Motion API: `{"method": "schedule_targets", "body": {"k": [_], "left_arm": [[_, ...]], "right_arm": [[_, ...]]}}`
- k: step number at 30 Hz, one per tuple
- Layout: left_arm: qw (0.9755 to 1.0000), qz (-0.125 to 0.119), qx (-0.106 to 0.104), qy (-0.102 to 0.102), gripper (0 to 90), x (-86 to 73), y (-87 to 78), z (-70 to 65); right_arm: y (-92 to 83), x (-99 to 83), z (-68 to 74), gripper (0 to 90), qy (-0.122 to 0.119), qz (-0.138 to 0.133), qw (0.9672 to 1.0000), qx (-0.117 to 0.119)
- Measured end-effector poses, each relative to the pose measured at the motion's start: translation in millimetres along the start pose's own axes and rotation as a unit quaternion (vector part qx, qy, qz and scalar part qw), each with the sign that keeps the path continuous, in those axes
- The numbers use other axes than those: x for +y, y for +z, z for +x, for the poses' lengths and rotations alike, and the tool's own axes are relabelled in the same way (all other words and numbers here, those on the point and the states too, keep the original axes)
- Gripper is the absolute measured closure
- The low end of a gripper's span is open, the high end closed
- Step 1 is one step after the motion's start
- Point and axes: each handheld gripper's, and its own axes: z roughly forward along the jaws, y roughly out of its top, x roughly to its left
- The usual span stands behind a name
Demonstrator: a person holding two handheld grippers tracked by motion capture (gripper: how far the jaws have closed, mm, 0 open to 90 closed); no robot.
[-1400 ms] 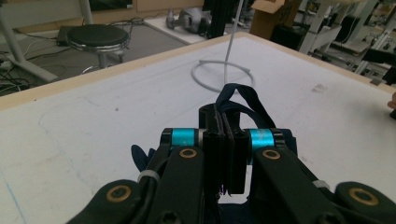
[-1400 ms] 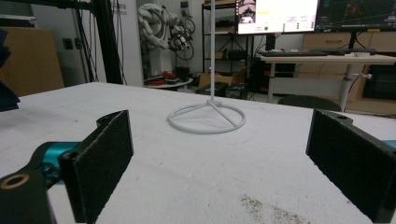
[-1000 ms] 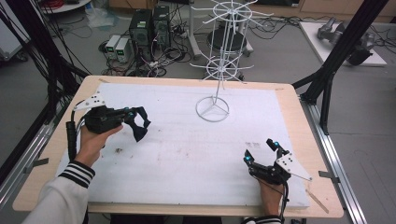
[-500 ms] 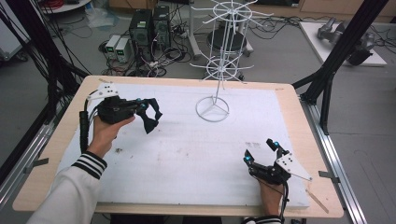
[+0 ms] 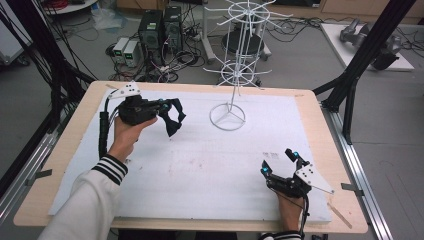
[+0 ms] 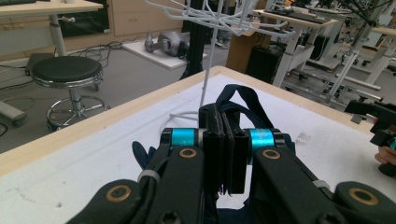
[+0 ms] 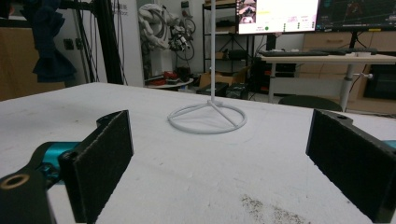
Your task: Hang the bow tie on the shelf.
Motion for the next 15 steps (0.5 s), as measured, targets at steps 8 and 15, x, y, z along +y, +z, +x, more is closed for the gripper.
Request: {"method": "schedule_targets", "body": {"k": [8, 15], "left_arm": [[1.0, -0.002, -0.005, 0.004, 87.7, 9.2, 15.1, 0.7], [0.9999, 0.0, -0.007, 0.009, 87.8, 14.4, 27.1, -0.3]], "right_arm": [[0.0, 0.0, -0.1, 6.4, 0.0, 0.0, 1.0, 0.0], [-0.1, 0.0, -0.1, 6.4, 0.002, 0.0, 1.0, 0.001]]}}
